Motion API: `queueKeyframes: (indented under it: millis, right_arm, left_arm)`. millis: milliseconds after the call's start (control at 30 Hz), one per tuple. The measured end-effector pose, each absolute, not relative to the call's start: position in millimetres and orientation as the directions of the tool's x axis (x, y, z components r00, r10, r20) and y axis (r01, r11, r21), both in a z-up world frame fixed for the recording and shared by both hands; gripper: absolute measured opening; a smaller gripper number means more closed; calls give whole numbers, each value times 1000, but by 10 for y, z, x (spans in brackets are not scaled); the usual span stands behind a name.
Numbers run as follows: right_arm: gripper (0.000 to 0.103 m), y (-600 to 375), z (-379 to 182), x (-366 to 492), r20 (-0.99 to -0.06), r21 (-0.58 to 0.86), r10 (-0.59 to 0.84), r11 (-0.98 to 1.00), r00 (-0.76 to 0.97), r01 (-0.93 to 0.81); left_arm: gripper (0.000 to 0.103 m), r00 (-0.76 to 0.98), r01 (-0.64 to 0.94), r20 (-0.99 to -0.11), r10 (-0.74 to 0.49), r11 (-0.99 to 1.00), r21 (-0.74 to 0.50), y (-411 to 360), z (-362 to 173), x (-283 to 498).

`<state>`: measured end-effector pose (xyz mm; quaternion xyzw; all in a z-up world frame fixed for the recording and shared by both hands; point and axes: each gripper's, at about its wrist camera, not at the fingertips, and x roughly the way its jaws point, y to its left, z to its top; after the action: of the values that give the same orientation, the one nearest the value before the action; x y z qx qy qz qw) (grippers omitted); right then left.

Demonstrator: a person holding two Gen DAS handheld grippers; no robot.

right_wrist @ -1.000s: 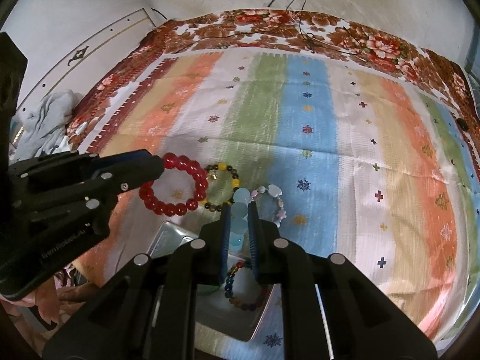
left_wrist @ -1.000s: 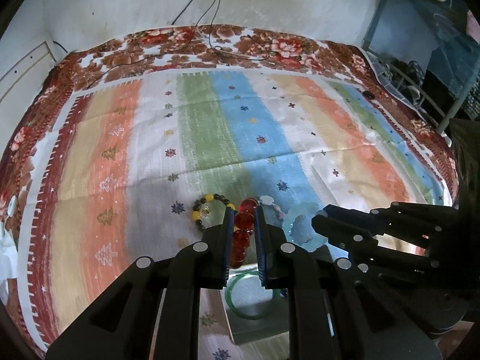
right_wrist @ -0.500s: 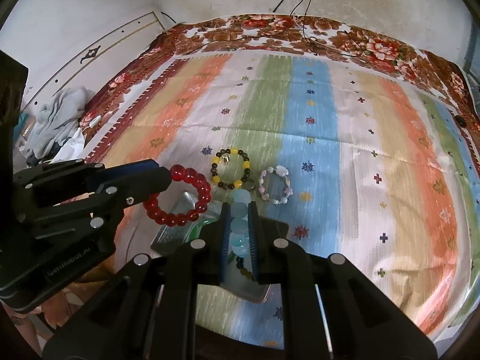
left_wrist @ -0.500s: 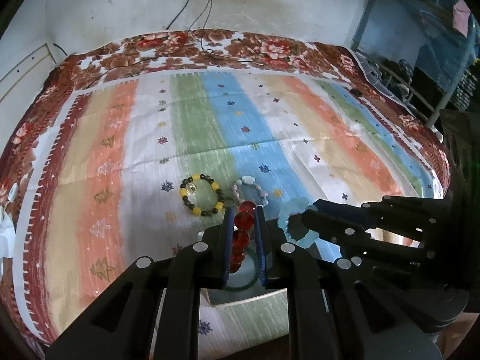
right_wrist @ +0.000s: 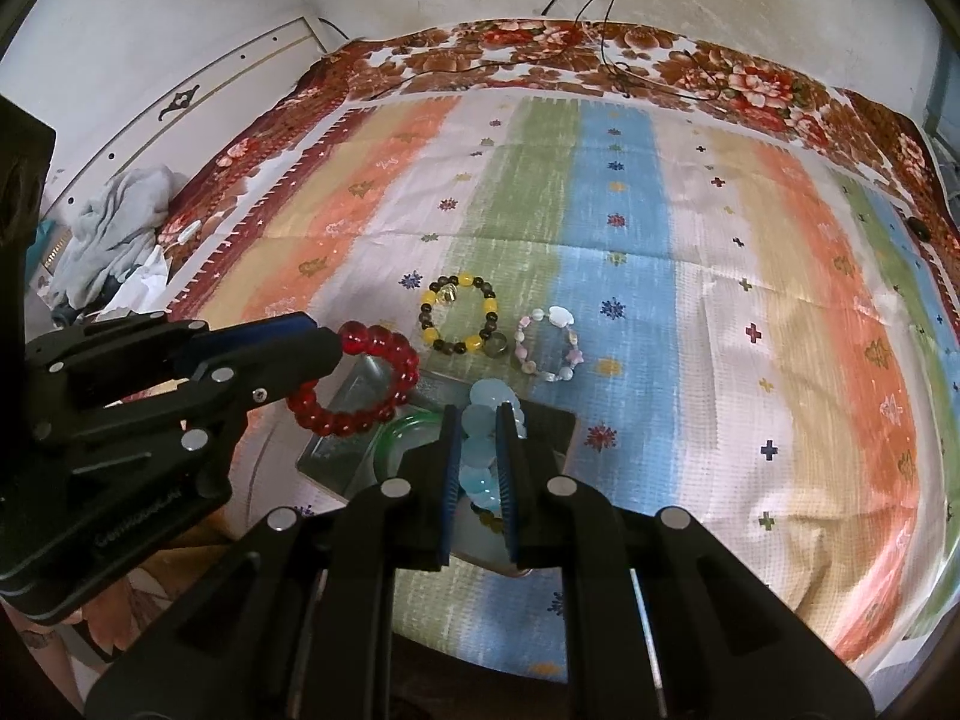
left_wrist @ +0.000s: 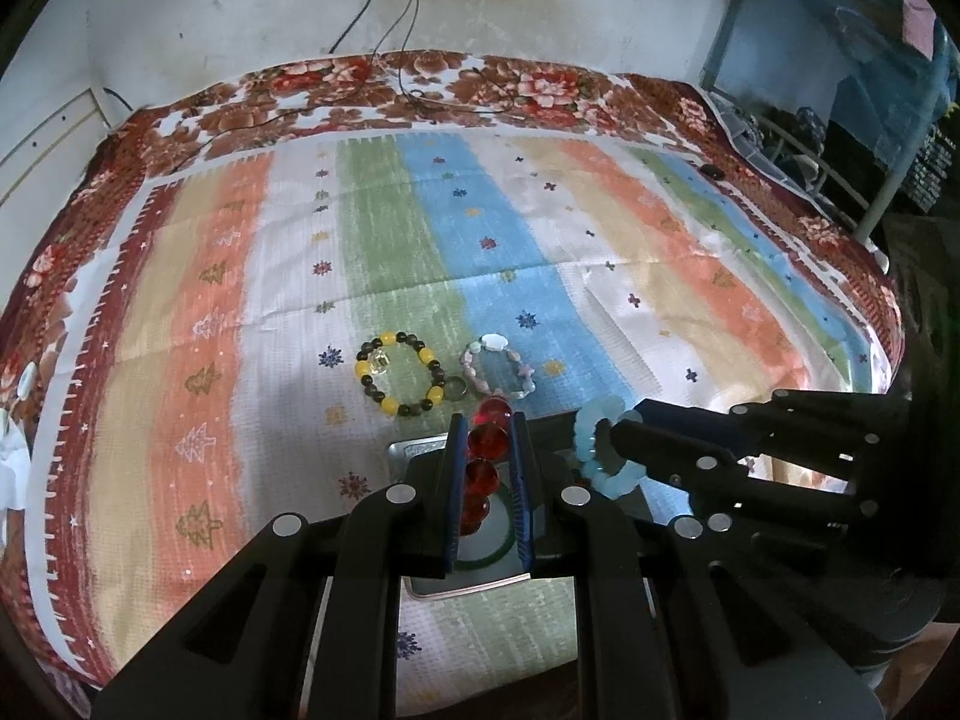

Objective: Organize jewelry
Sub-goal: 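Open the left tool releasing the red bracelet into the tin while the right tool releases the blue one, then move both tools toward the yellow-and-black and white-pink bracelets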

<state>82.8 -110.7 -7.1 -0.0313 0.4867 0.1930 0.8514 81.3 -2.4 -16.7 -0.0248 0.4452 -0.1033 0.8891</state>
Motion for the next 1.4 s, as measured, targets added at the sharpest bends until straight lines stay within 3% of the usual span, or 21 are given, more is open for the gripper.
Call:
queueKeyframes:
  millis: [233, 300, 333, 900, 1400]
  right_arm:
    - [15, -1142, -77, 859, -841, 156, 306, 927, 447, -340]
    - [28, -1146, -79, 874, -842, 157, 303, 929, 447, -334]
    - [29, -1147, -83, 879, -842, 156, 301, 930, 448, -332]
    - [37, -1308, -244, 1211, -868, 146, 253, 952, 426, -269]
    - [38, -1244, -528, 1674, -903, 112, 219, 951, 370, -288]
  left_arm:
    - [14, 574, 163, -792, -209, 977, -139, -30, -198, 832]
    - [25, 576, 153, -791, -204, 978, -141, -22, -200, 837]
    - [27, 580, 149, -789, -202, 979, -142, -9, -198, 839]
    - [30, 549, 79, -822, -152, 988, -130, 255, -312, 1108]
    - [33, 443, 45, -895, -51, 998, -35, 364, -758, 1755]
